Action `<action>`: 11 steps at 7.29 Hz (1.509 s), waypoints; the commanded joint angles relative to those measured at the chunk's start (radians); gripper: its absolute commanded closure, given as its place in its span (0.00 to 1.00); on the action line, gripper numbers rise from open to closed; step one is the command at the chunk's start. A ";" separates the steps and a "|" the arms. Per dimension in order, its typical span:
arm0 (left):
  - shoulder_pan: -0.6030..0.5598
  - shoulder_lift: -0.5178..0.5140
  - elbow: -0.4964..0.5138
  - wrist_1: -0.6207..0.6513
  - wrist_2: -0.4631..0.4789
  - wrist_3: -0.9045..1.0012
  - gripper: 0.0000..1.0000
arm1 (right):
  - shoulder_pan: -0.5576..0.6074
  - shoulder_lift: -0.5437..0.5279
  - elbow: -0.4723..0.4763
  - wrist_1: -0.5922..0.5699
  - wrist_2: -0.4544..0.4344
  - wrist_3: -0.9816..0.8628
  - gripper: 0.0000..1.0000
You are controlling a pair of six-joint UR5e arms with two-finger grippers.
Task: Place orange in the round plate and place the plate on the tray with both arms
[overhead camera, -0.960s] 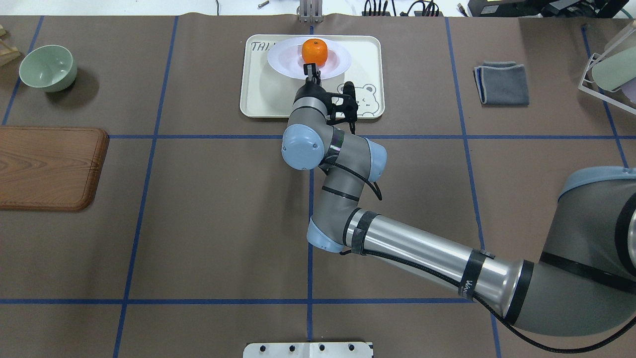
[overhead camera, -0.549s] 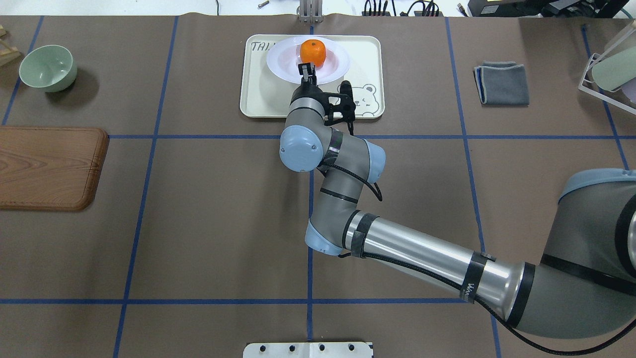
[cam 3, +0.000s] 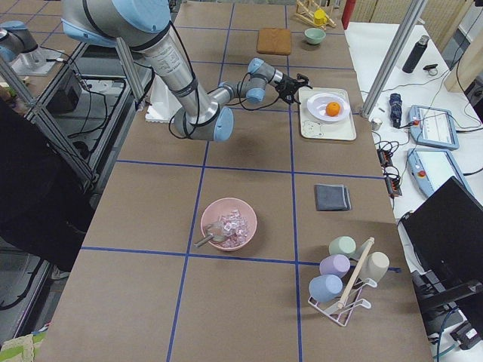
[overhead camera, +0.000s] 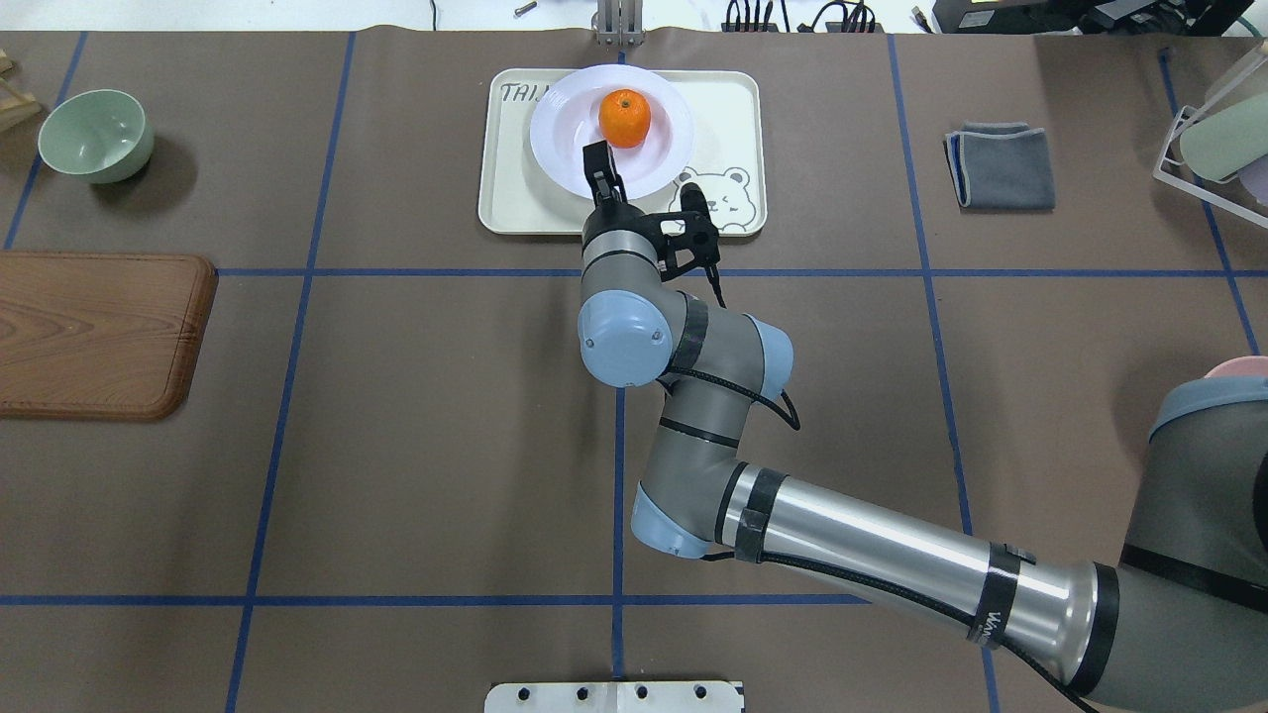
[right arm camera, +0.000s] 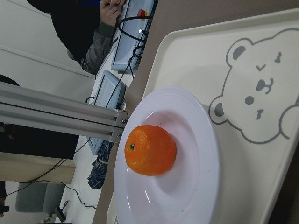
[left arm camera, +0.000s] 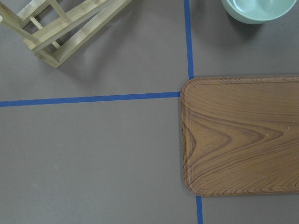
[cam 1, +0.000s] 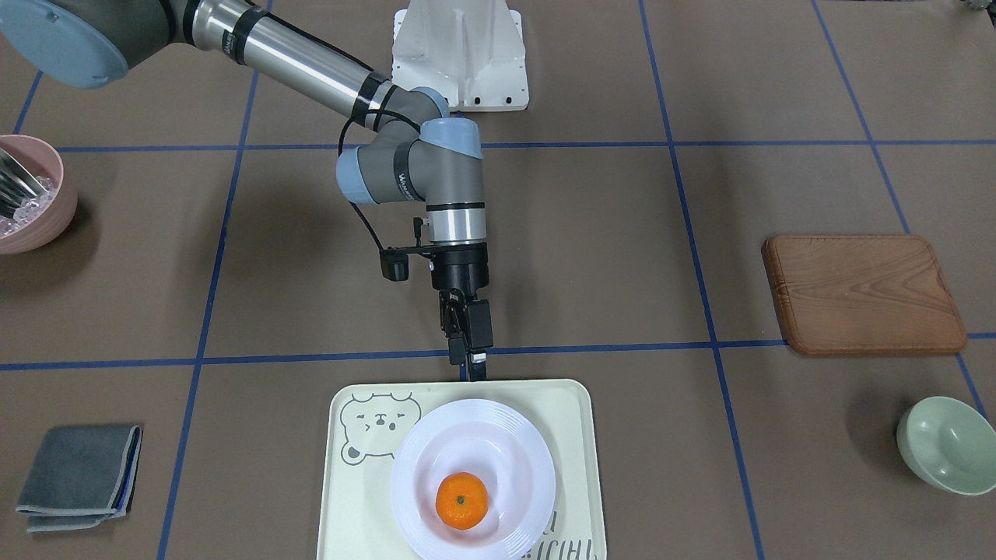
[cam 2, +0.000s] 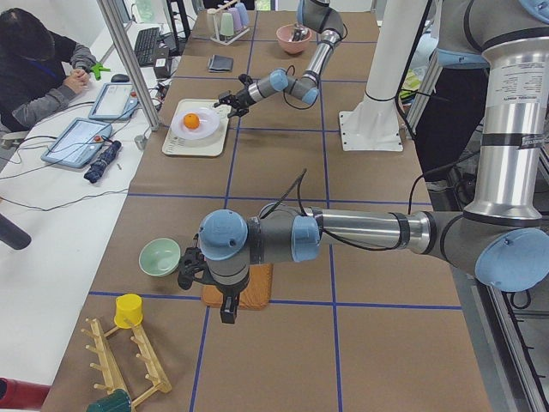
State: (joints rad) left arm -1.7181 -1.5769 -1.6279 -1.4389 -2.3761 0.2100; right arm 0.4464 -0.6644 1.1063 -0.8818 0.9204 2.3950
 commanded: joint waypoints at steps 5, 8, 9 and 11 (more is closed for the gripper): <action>0.011 0.005 -0.067 0.000 0.002 -0.076 0.02 | 0.153 -0.077 0.329 -0.437 0.552 -0.732 0.00; 0.015 0.008 -0.067 -0.020 0.000 -0.075 0.02 | 0.415 -0.431 0.635 -0.460 0.954 -1.215 0.00; 0.015 0.008 -0.067 -0.021 0.000 -0.073 0.02 | 0.536 -0.481 0.692 -0.548 1.065 -1.369 0.00; 0.015 0.008 -0.067 -0.023 0.000 -0.073 0.02 | 0.660 -0.628 0.789 -0.696 1.091 -1.724 0.00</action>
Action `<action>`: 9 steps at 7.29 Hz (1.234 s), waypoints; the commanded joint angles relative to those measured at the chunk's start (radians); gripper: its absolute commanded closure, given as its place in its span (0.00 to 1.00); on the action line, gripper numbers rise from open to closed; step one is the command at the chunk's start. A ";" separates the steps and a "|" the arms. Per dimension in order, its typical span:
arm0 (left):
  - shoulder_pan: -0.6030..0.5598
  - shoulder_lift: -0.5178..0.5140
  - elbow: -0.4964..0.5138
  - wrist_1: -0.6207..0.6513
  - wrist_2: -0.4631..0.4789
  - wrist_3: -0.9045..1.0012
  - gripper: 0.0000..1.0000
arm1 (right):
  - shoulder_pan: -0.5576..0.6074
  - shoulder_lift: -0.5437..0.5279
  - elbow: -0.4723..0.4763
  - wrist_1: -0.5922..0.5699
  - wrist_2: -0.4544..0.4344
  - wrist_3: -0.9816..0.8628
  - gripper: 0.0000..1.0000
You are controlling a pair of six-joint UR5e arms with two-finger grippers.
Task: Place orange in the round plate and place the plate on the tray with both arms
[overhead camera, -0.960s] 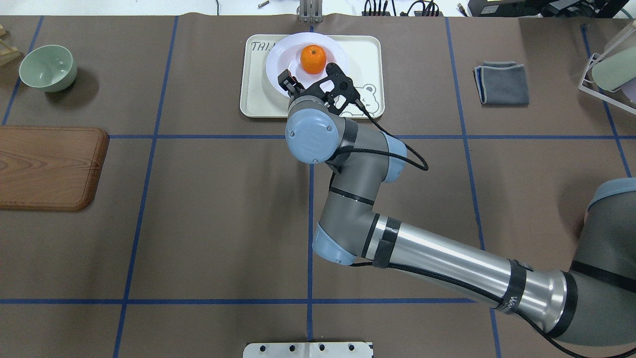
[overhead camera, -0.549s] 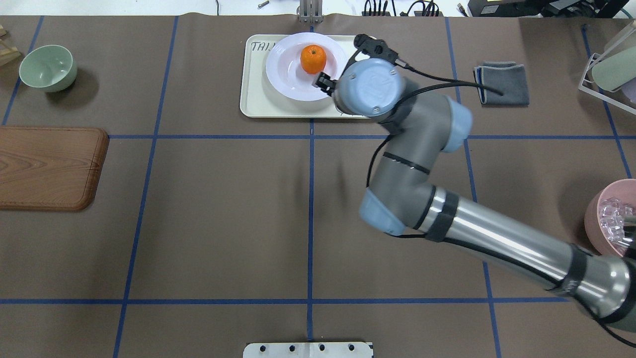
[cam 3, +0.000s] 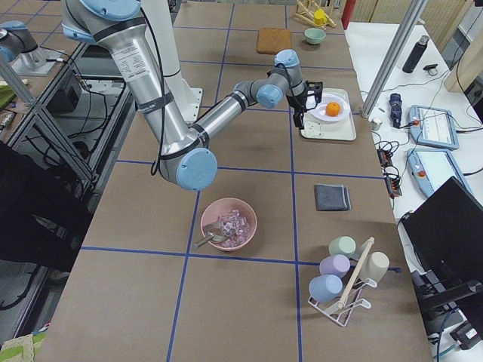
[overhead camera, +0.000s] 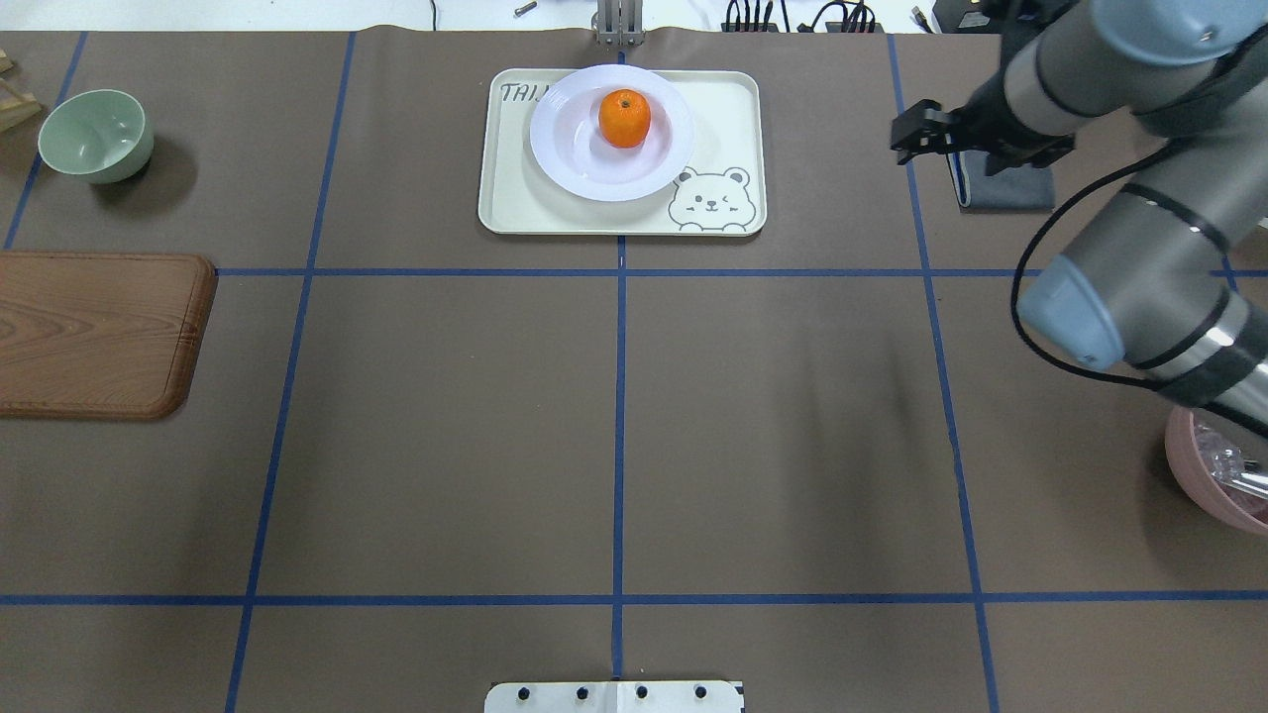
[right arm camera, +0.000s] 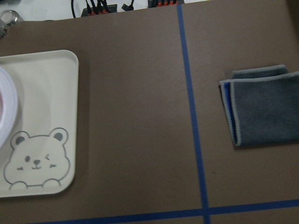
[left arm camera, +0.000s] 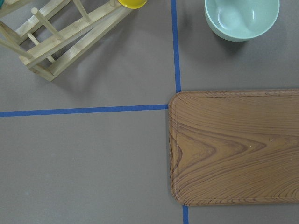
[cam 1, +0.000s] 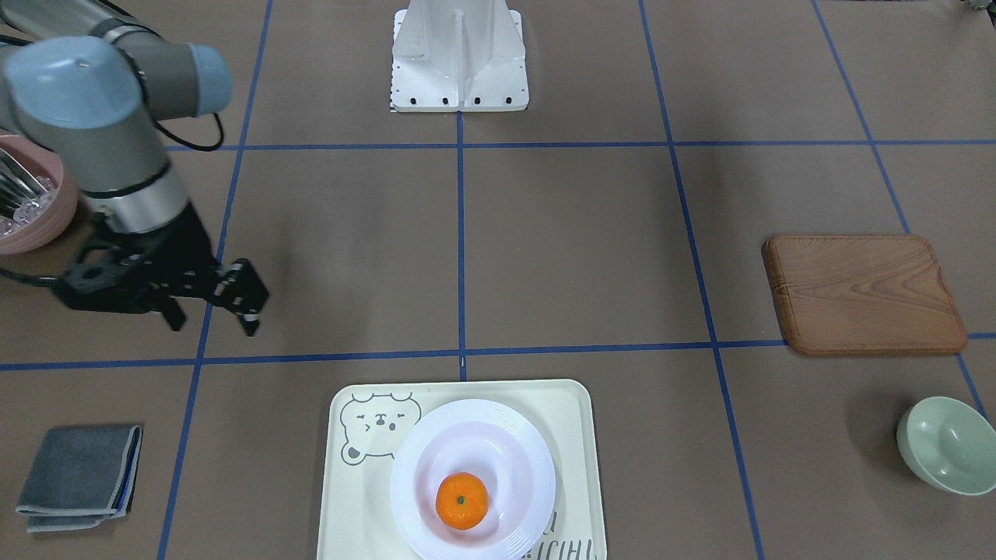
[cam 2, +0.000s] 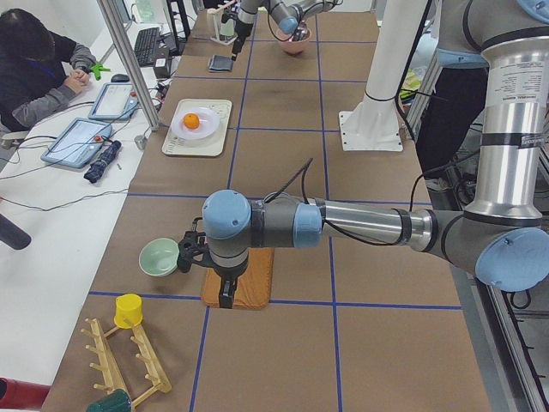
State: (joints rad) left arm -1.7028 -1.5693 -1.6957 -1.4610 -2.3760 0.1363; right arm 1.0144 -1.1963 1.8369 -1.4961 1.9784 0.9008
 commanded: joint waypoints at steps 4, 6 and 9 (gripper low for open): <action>0.000 -0.001 0.004 -0.002 0.000 0.003 0.02 | 0.385 -0.402 0.053 -0.076 0.199 -0.809 0.00; 0.000 0.002 0.007 -0.013 0.001 0.006 0.02 | 0.543 -0.543 0.056 -0.075 0.283 -1.077 0.00; 0.000 0.002 0.005 -0.015 0.001 0.008 0.02 | 0.605 -0.583 0.050 -0.166 0.287 -1.186 0.00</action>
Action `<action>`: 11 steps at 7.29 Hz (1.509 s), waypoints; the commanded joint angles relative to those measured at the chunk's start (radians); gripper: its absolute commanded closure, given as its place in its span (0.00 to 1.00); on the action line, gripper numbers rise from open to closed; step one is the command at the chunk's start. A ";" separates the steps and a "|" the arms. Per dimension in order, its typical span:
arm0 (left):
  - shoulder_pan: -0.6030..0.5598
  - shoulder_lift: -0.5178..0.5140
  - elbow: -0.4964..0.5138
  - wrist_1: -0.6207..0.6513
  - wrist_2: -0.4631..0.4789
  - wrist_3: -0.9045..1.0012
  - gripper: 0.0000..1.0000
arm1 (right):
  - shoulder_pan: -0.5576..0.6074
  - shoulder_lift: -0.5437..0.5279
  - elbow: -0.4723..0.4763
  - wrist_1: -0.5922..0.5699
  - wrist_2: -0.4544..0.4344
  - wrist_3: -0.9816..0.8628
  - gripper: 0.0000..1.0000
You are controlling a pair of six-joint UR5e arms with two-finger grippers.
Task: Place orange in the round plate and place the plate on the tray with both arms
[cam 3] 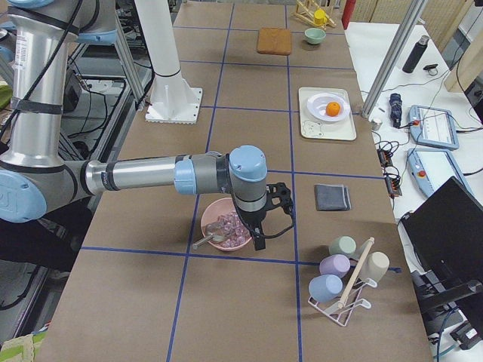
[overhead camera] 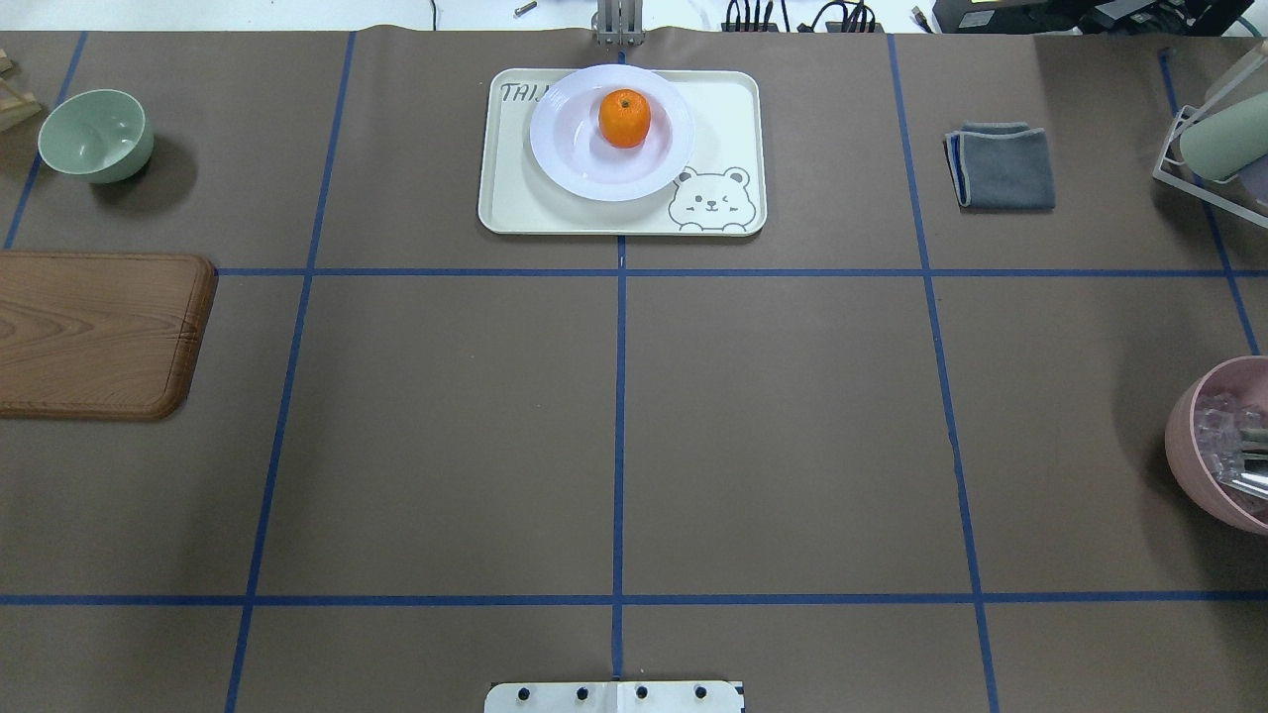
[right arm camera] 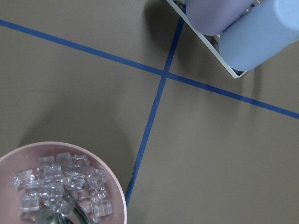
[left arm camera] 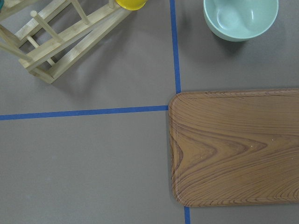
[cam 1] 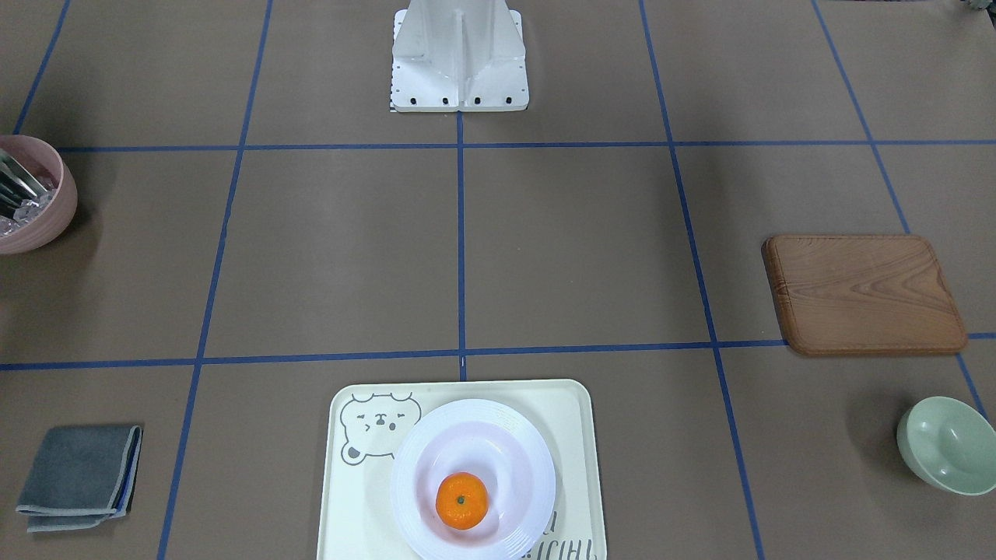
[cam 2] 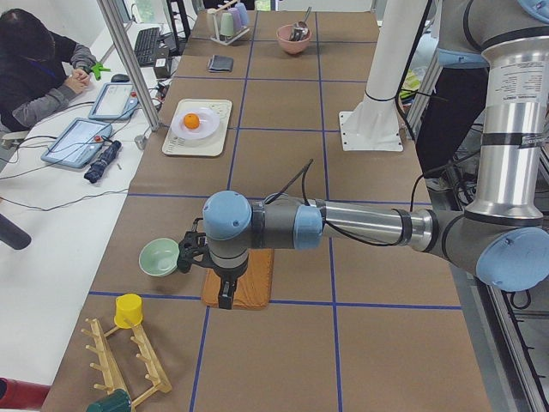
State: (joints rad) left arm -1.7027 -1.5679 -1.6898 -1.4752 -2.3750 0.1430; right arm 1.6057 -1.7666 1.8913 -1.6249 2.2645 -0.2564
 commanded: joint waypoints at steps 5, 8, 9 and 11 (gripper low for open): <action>0.000 0.000 0.002 -0.001 -0.001 0.001 0.02 | 0.017 -0.007 -0.092 -0.032 -0.051 -0.015 0.00; 0.000 0.000 0.002 -0.001 -0.001 0.001 0.02 | 0.017 -0.005 -0.135 -0.029 -0.065 -0.029 0.00; 0.000 0.000 0.002 -0.001 0.000 0.001 0.02 | 0.017 -0.010 -0.108 -0.029 -0.057 -0.029 0.00; 0.002 0.002 0.002 -0.001 -0.001 0.001 0.02 | 0.017 -0.007 -0.086 -0.029 -0.057 -0.026 0.00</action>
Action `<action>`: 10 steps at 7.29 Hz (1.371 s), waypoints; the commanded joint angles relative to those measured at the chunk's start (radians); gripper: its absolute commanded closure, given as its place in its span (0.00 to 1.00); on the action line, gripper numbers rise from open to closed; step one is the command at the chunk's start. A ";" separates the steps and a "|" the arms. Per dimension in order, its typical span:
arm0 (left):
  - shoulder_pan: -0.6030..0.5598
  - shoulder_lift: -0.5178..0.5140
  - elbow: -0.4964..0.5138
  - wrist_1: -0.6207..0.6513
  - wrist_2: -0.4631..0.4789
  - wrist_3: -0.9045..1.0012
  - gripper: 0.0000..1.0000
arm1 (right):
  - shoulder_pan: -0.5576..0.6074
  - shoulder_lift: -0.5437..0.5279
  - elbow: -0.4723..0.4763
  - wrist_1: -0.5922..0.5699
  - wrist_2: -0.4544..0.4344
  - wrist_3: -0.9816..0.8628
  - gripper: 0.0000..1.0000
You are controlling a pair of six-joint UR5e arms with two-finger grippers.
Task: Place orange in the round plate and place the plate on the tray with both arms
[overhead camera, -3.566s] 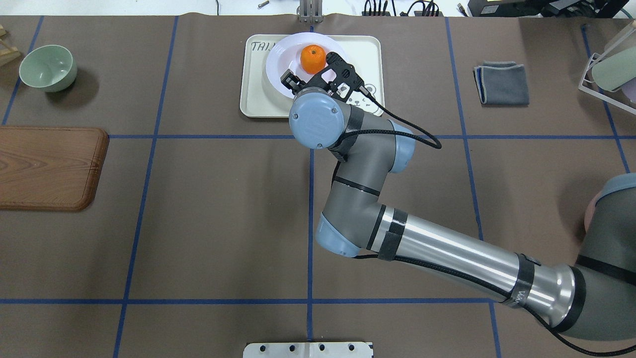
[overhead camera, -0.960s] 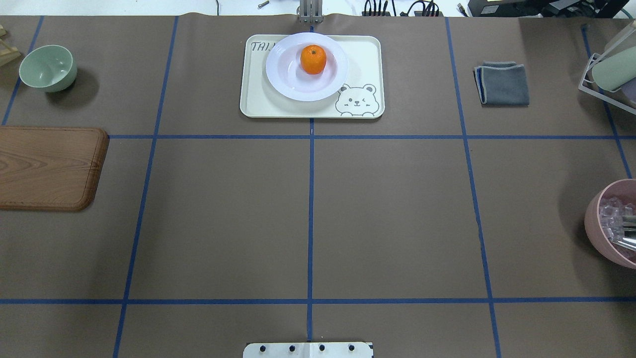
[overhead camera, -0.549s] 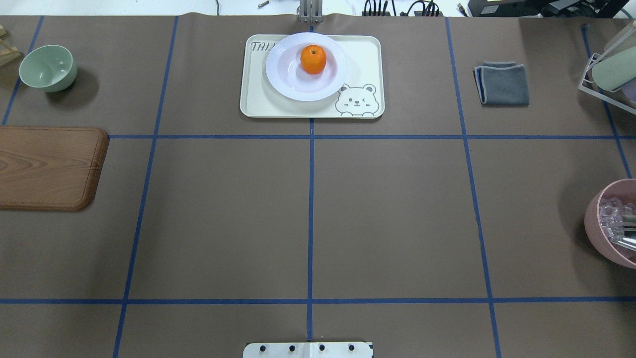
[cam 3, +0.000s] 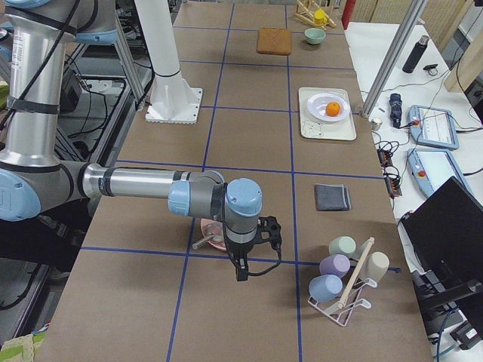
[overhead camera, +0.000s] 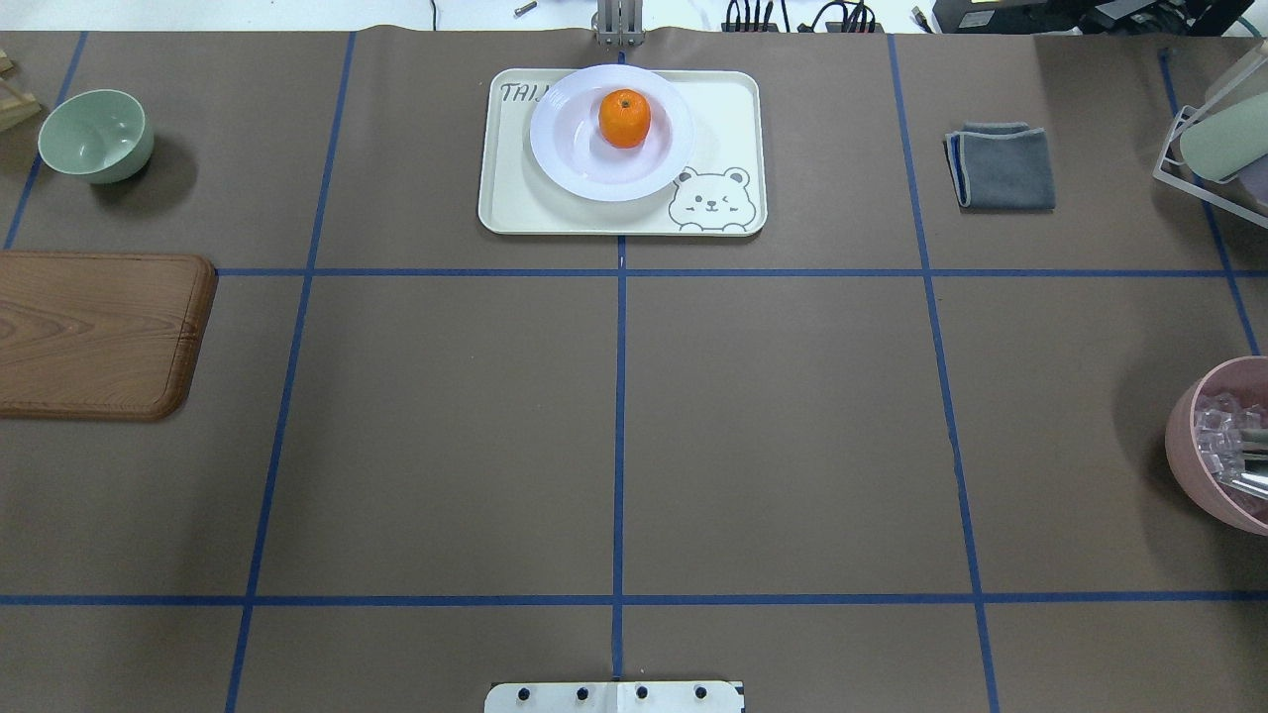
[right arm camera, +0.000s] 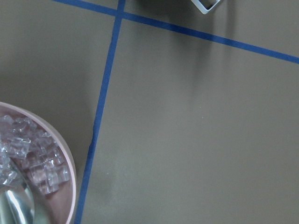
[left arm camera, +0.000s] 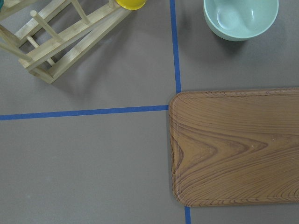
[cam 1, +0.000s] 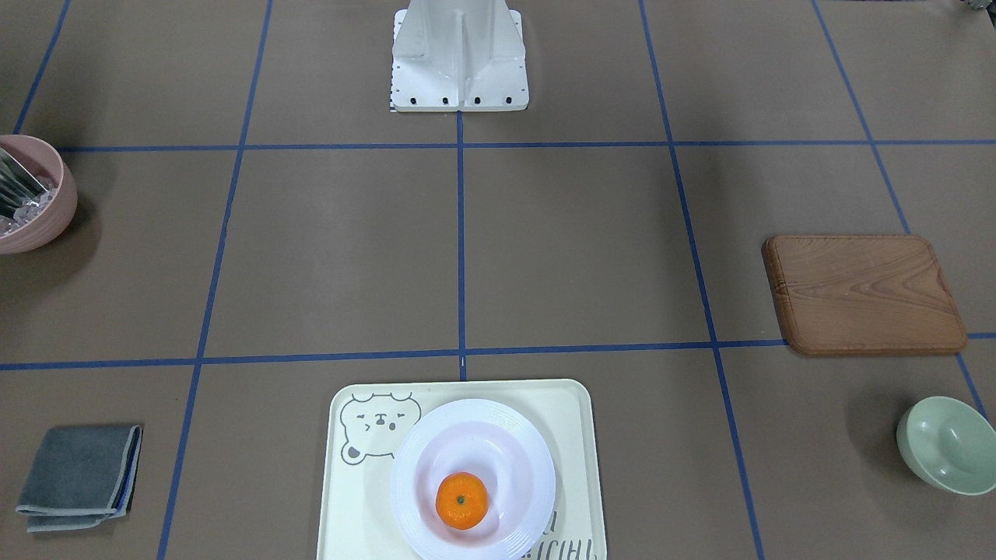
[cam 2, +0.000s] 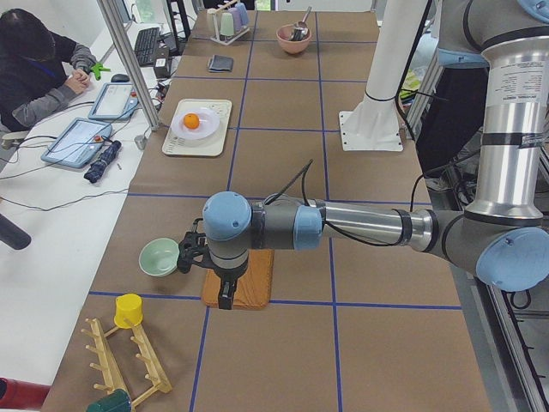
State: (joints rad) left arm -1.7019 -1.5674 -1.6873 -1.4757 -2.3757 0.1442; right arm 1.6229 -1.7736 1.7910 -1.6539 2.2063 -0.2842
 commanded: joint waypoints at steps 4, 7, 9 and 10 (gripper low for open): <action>0.001 0.021 -0.003 -0.029 0.000 0.000 0.02 | 0.000 0.000 0.022 0.000 0.004 0.003 0.00; -0.001 0.021 -0.003 -0.028 0.000 -0.002 0.02 | 0.000 -0.003 0.025 0.000 0.006 0.003 0.00; 0.001 0.021 -0.002 -0.028 0.000 -0.002 0.02 | 0.000 -0.004 0.025 0.000 0.041 0.003 0.00; 0.001 0.023 -0.002 -0.028 0.000 0.000 0.02 | 0.000 -0.004 0.027 0.000 0.049 0.003 0.00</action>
State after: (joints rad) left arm -1.7014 -1.5458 -1.6895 -1.5033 -2.3761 0.1430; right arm 1.6229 -1.7776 1.8167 -1.6536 2.2406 -0.2807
